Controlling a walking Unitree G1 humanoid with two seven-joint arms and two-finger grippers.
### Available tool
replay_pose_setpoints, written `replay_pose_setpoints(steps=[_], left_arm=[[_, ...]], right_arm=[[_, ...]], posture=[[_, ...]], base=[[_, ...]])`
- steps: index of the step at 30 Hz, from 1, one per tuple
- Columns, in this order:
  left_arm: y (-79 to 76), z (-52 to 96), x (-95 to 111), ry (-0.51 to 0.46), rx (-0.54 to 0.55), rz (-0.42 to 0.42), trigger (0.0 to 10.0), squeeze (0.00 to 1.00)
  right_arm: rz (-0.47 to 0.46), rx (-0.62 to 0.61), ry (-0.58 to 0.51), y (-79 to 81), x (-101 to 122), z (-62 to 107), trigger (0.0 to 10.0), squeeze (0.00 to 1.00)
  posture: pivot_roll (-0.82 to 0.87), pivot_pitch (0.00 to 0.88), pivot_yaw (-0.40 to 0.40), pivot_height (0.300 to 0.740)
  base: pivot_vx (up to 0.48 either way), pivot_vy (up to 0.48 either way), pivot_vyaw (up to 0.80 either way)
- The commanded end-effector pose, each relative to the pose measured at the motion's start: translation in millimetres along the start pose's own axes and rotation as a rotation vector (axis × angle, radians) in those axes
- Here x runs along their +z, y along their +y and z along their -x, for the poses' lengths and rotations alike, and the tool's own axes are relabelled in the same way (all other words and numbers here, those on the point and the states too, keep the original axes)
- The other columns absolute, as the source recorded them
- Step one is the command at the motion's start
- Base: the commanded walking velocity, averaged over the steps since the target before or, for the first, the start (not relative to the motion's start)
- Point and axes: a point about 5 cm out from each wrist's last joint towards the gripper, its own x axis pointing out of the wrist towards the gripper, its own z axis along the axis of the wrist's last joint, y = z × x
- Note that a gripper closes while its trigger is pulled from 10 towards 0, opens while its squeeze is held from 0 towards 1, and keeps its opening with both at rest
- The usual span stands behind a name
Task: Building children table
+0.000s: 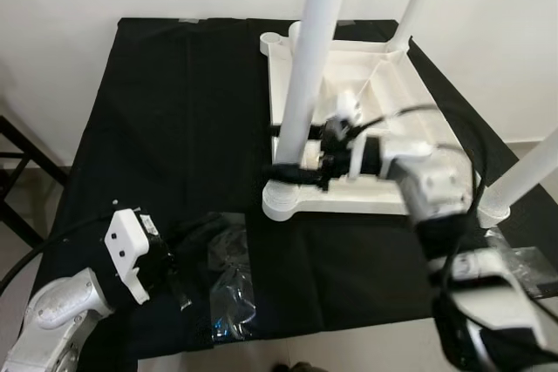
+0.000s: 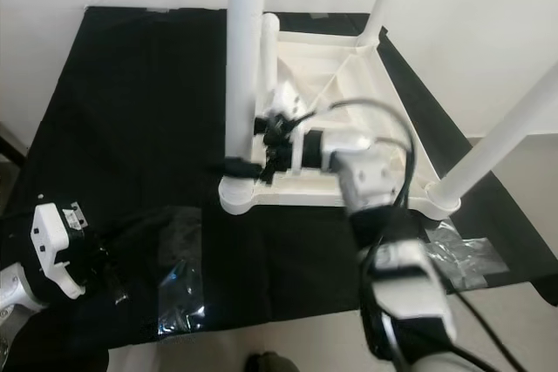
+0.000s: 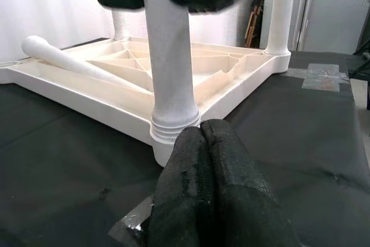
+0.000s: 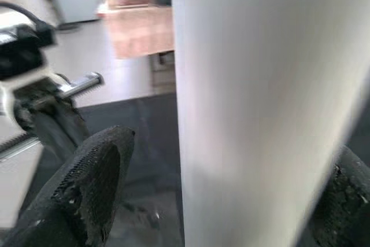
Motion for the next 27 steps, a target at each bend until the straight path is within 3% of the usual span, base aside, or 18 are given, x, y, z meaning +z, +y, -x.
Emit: replay_pose_setpoints(steps=[1, 2, 3, 4, 5, 6, 15, 21, 22, 23, 25, 26, 27], left_arm=[[-2.5, 0.8, -2, 0.006, -0.005, 0.005, 10.0, 0.0], [-2.6, 0.9, -2, 0.006, -0.005, 0.005, 10.0, 0.0], [-2.9, 1.0, -2, 0.007, -0.004, 0.004, 10.0, 0.0], [-3.1, 1.0, -2, 0.007, -0.004, 0.004, 10.0, 0.0], [-3.1, 1.0, -2, 0.007, -0.004, 0.004, 10.0, 0.0], [-3.3, 1.0, -1, 0.007, -0.004, 0.004, 10.0, 0.0], [-4.1, 0.6, -1, 0.006, -0.006, 0.006, 10.0, 0.0], [-4.8, 0.7, 0, 0.002, -0.007, 0.007, 10.0, 0.0], [-4.3, 1.6, 2, 0.0, -0.006, 0.006, 10.0, 0.0], [-4.3, 1.6, 2, 0.0, -0.006, 0.006, 10.0, 0.0], [-2.8, 3.3, 3, -0.001, -0.004, 0.003, 10.0, 0.0], [-1.9, 3.9, 4, -0.001, -0.002, 0.001, 10.0, 0.0], [-1.9, 3.9, 4, -0.001, -0.002, 0.001, 10.0, 0.0]], right_arm=[[-0.028, 0.019, -0.005, 1.1, -7, 2.3, 10.0, 0.0], [-0.032, 0.027, -0.001, -1.7, -4, 3.3, 10.0, 0.0], [-0.03, 0.032, 0.001, -5.7, -2, 4.5, 8.2, 0.0], [-0.028, 0.032, 0.001, -8.8, 0, 5.6, 3.3, 0.0], [-0.028, 0.032, 0.001, -8.8, 0, 5.6, 3.3, 0.0], [-0.026, 0.034, 0.002, -11.6, 2, 6.8, 0.0, 0.0], [-0.052, 0.056, 0.005, -13.5, -8, 14.4, 0.0, 0.0], [-0.057, -0.004, 0.072, 2.6, -44, 21.6, 0.0, 0.0], [-0.089, -0.083, 0.051, 16.4, -57, 17.5, 0.0, 0.0], [-0.089, -0.083, 0.051, 16.4, -57, 17.5, 0.0, 0.0], [-0.167, -0.313, 0.073, 39.4, -80, -1.4, 0.0, 0.0], [-0.261, -0.528, 0.093, 54.8, -96, -14.1, 0.0, 0.0], [-0.261, -0.528, 0.093, 54.8, -96, -14.1, 0.0, 0.0]], posture=[[0.11, 0.138, -0.11, 0.74], [0.11, 0.138, -0.111, 0.74], [0.11, 0.139, -0.112, 0.74], [0.11, 0.14, -0.113, 0.74], [0.11, 0.14, -0.113, 0.74], [0.12, 0.141, -0.113, 0.74], [0.11, 0.14, -0.109, 0.74], [0.1, 0.153, -0.118, 0.74], [0.09, 0.165, -0.127, 0.74], [0.09, 0.165, -0.127, 0.74], [0.08, 0.178, -0.116, 0.74], [0.08, 0.185, -0.109, 0.74], [0.08, 0.185, -0.109, 0.74]], base=[[0.0, 0.0, 0.0], [0.0, 0.0, 0.0], [0.0, 0.0, 0.0], [0.0, 0.0, 0.0], [0.0, 0.0, 0.0], [0.0, 0.0, 0.0], [0.0, 0.0, 0.0], [0.0, 0.0, 0.0], [0.0, 0.0, 0.0], [0.0, 0.0, 0.0], [0.0, 0.0, 0.0], [0.0, 0.0, 0.0], [0.0, 0.0, 0.0]])
